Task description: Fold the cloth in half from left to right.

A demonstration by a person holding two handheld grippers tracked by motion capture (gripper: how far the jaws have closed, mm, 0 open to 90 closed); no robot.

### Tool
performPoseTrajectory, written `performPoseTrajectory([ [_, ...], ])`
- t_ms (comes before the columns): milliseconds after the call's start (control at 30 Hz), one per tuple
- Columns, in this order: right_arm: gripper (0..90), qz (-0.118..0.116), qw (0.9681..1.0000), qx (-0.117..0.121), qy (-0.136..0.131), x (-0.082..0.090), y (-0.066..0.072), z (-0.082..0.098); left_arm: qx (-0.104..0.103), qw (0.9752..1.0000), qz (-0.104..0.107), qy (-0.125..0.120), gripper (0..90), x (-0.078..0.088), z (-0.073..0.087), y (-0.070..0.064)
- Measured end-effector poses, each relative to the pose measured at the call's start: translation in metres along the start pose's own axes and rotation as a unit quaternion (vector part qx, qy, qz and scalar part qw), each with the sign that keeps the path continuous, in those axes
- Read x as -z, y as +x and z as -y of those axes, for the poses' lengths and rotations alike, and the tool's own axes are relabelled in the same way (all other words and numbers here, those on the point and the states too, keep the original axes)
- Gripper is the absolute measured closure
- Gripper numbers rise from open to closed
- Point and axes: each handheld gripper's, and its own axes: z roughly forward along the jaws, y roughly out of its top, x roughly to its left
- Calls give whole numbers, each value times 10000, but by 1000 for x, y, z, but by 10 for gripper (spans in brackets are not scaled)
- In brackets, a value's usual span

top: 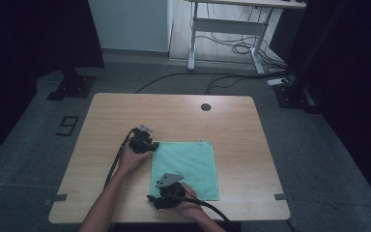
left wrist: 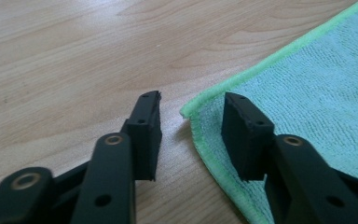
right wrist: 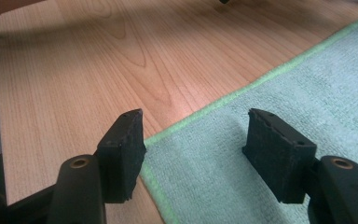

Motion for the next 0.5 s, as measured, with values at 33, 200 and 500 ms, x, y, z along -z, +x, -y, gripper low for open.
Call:
performPoseTrajectory([
  [33, 370, -9, 10000, 10, 9, 0, 0, 0, -8, 10000, -8, 6, 621, 0, 0, 0],
  [200, 367, -133, 9999, 40, -2, 1, 4, -1, -27, 10000, -56, 0, 676, -1, -1, -3],
  [500, 418, -67, 9997, 212, 116, -3, 12, -1, 66, 10000, -12, 18, 656, 0, -1, -1],
])
